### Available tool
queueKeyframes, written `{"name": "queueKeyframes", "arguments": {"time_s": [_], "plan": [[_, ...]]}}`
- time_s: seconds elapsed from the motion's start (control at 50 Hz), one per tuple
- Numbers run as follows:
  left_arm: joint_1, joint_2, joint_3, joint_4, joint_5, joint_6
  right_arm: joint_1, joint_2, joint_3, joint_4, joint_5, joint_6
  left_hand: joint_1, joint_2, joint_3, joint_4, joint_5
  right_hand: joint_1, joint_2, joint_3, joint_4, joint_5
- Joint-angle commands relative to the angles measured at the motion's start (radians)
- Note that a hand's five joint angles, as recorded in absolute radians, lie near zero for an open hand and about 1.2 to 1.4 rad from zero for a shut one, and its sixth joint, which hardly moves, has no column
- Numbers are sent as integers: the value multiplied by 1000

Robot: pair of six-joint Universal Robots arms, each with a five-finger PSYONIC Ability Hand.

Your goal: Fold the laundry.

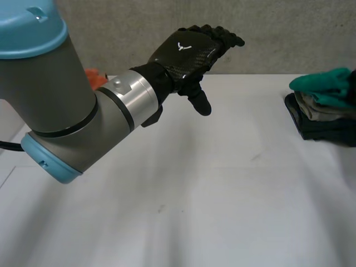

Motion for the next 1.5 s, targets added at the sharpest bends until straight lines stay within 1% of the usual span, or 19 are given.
{"name": "queueKeyframes", "arguments": {"time_s": [0.02,0.04,0.06,0.24,0.4,0.52,0.62,0.7,0.78,0.86,0.88,0.92,0.94,1.0,1.04,1.12,1.16,1.3,1.5], "plan": [[-7,3,1,-2,-4,0,-31,-124,166,9,-74,-109,9,-12,-11,-4,-25,-490,-588,-610,-620,-574],[-10,6,3,-2,-4,0,-30,-144,174,13,-74,-97,9,-12,-11,-4,-25,-774,-873,-895,-904,-858],[-11,6,3,0,-4,0,-28,-164,179,19,-74,-85,9,-12,-11,-4,-25,-893,-992,-1014,-1023,-977],[-48,18,-3,-3,-4,1,-37,-373,286,129,-74,-30,6,-15,-14,-7,-28,-893,-992,-1014,-1023,-977],[-65,34,-11,-5,-4,-2,-154,-497,311,457,-53,-39,6,-15,-14,-7,-28,-893,-992,-1014,-1023,-977],[-83,35,-8,1,-1,-2,-296,-543,239,713,47,-155,6,-15,-14,-7,-28,-893,-992,-1014,-1023,-977],[-86,47,27,20,-1,-5,-321,-576,188,659,139,-250,6,-15,-14,-7,-28,-893,-992,-1014,-1023,-977],[-73,55,96,64,-20,-37,-185,-672,218,466,131,-205,9,-12,-11,-4,-25,-893,-992,-1014,-1023,-977],[-28,55,182,69,-109,-83,-61,-769,324,318,73,-149,15,-6,-6,2,-19,-893,-992,-1014,-1023,-977],[97,47,216,30,-178,-63,70,-842,455,227,-25,-131,15,-6,-6,2,-19,-893,-992,-1014,-1023,-977],[164,46,216,-3,-185,-30,100,-843,478,218,-42,-135,15,-6,-6,2,-19,-893,-992,-1014,-1023,-977],[222,43,213,-37,-194,24,186,-844,545,221,-92,-137,15,-6,-6,2,-19,-893,-992,-1014,-1023,-977],[275,37,204,-60,-197,99,214,-844,565,223,-102,-137,21,0,0,7,-14,-893,-992,-1014,-1023,-977],[347,9,173,-68,-206,217,304,-843,632,258,-111,-148,24,3,3,10,-11,-893,-992,-1014,-1023,-977],[416,-46,140,-65,-212,352,334,-836,657,285,-108,-161,21,0,0,7,-14,-893,-992,-1014,-1023,-977],[502,-161,127,-14,-205,527,374,-787,705,364,-107,-212,12,-9,-8,-1,-22,-893,-992,-1014,-1023,-977],[547,-254,139,71,-199,602,381,-754,723,396,-105,-250,9,-12,-11,-4,-25,-893,-992,-1014,-1023,-977],[627,-508,283,322,-128,635,392,-721,784,427,-99,-321,21,0,0,7,-14,-893,-992,-1014,-1023,-977],[653,-862,667,329,-85,633,375,-731,886,428,-99,-321,29,9,9,16,-5,-893,-992,-1014,-1023,-977]]}}
